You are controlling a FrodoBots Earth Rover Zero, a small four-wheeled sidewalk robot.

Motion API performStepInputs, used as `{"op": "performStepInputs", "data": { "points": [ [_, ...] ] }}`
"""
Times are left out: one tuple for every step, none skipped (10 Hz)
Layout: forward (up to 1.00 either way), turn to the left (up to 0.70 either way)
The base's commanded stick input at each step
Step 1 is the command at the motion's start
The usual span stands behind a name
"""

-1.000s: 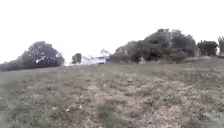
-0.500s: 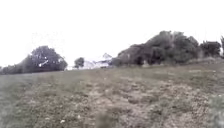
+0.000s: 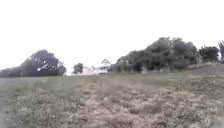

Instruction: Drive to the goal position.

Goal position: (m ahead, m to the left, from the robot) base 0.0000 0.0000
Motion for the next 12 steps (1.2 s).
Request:
{"op": "performStepInputs", "data": {
  "points": [
    [0.50,-0.03],
    [0.50,-0.02],
    [0.50,-0.01],
    [0.50,0.00],
    [0.50,0.00],
    [0.50,0.00],
    [0.50,0.00],
    [0.50,0.00],
    [0.50,0.00],
    [0.50,0.00],
    [0.50,0.00],
    [0.50,0.00]
  ]
}}
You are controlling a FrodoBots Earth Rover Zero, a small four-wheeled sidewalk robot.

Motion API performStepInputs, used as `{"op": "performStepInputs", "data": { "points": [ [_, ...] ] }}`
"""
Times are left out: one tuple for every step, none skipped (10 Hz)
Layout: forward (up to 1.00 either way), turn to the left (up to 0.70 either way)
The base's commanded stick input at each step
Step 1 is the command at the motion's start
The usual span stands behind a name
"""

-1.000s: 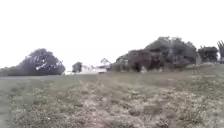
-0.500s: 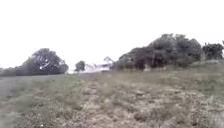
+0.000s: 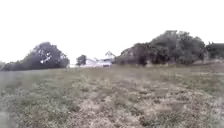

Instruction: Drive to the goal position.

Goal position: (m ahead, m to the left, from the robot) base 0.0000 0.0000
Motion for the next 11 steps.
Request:
{"op": "performStepInputs", "data": {
  "points": [
    [0.50,0.00],
    [0.50,0.00],
    [0.50,0.00],
    [0.50,0.00],
    [0.50,0.00],
    [0.50,0.00],
    [0.50,0.00],
    [0.50,0.00],
    [0.50,0.00],
    [0.50,0.00],
    [0.50,0.00]
  ]
}}
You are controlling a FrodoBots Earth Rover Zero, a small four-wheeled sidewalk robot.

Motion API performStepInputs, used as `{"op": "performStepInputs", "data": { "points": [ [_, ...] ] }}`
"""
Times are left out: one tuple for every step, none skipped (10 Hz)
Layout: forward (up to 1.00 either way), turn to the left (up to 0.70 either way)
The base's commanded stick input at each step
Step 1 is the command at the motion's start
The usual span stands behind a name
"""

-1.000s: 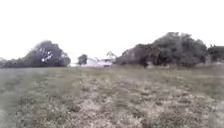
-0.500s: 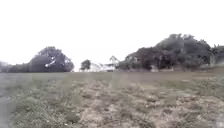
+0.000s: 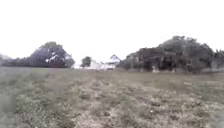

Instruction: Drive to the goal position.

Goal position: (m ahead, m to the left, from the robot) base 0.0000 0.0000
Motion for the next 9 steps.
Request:
{"op": "performStepInputs", "data": {
  "points": [
    [0.50,0.00],
    [0.50,-0.01],
    [0.50,-0.02],
    [0.50,-0.03],
    [0.50,-0.04],
    [0.50,-0.05],
    [0.50,-0.05],
    [0.50,-0.06],
    [0.50,-0.06]
  ]
}}
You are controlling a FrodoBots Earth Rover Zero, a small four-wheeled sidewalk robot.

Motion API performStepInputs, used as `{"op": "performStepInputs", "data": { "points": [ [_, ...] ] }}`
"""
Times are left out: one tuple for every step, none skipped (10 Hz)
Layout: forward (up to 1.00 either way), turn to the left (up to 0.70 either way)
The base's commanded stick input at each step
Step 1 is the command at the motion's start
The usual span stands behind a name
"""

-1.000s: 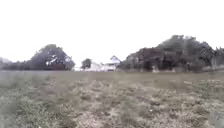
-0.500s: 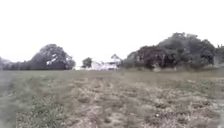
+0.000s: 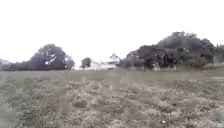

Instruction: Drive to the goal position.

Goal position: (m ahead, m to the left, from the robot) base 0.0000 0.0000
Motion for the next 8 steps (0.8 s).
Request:
{"op": "performStepInputs", "data": {
  "points": [
    [0.50,-0.06],
    [0.50,-0.06],
    [0.50,-0.06],
    [0.50,-0.05],
    [0.50,-0.05],
    [0.50,-0.05],
    [0.50,-0.05],
    [0.50,-0.05]
  ]
}}
